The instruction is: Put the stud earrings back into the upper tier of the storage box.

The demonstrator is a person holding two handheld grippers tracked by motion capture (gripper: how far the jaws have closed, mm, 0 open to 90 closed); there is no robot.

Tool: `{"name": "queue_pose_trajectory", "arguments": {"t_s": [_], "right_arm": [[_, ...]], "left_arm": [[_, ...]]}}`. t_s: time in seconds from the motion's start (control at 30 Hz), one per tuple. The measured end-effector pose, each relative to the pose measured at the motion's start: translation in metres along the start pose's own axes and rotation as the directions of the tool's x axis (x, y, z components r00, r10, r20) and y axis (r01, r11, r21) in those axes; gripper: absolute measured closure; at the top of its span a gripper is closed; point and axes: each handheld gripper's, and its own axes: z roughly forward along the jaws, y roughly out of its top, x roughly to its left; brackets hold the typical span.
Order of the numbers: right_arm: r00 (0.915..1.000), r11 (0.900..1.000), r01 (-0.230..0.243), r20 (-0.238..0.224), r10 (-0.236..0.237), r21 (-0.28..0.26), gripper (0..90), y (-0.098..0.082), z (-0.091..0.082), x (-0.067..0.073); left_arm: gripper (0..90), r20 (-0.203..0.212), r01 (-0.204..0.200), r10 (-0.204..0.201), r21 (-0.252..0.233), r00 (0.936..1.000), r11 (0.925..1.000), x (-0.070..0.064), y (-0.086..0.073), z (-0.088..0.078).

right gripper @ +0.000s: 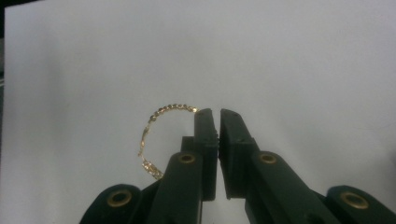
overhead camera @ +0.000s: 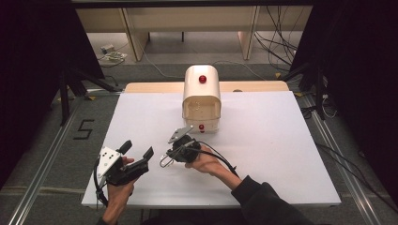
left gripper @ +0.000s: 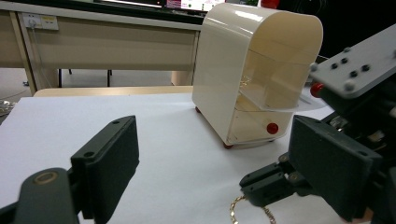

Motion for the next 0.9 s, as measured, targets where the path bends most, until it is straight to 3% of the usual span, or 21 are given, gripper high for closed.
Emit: {"name": "queue_pose_trajectory", "arguments": {"t_s": [0.5,0.9], "right_arm": [[0.9999,0.988,-0.012,-0.003,0.012,-0.156,86.6,0.0,-0.048,-0.005],[0.9996,0.976,-0.021,0.014,0.025,-0.217,86.5,0.005,-0.07,-0.011]], "left_arm": [[15.6,0.002,0.001,-0.001,-0.001,1.0,1.0,0.0,0.0,0.0],[15.6,0.005,-0.001,0.001,0.0,1.0,1.0,-0.001,0.0,0.0]]}}
